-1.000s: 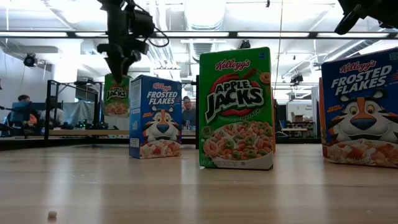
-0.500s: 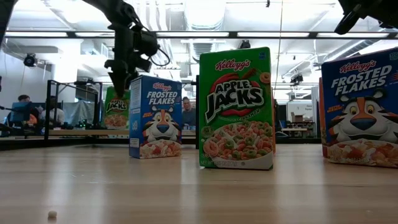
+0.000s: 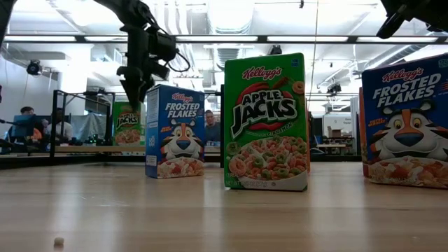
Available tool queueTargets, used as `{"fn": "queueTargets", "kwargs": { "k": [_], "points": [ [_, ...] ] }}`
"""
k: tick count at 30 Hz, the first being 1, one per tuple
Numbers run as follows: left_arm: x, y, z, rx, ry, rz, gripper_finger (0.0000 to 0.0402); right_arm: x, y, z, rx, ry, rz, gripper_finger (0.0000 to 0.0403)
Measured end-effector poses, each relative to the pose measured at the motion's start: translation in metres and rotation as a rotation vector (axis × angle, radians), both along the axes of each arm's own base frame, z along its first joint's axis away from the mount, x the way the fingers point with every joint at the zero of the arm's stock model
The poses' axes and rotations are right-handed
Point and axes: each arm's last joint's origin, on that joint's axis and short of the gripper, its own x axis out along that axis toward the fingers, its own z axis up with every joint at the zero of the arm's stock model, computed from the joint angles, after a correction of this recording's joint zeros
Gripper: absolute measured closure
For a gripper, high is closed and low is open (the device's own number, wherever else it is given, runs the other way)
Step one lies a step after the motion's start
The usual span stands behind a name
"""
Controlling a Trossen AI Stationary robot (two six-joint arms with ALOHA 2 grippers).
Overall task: Stack cereal on shelf
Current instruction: Put the top left green cereal box on the shelf
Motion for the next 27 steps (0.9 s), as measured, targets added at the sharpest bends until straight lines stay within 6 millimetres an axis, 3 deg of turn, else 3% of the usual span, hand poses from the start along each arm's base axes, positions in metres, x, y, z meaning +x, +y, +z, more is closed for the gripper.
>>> {"fn": "queueTargets", "kwargs": {
  "k": [4,9,16,21,27],
  "points": [
    [-0.004,-0.006,0.012,0.023,-0.027,0.018,0.0148,0.0,0.0,0.0,0.0,0.0,0.0,0.0394],
    [-0.009,-0.016,0.041,0.084,-0.112,0.06,0.0148,0.0,0.0,0.0,0.0,0.0,0.0,0.0394],
    [-0.007,-0.034,0.073,-0.007,-0.432,0.18,0.0148,0.0,0.0,0.0,0.0,0.0,0.0,0.0394],
    [0.002,-0.043,0.068,-0.079,-0.5,0.256,0.0157,0.0,0.0,0.0,0.0,0.0,0.0,0.0394],
    [0.008,-0.05,0.04,-0.075,-0.406,0.326,0.0174,0.0,0.0,0.0,-0.001,0.0,-0.001,0.0394]
  ]
}}
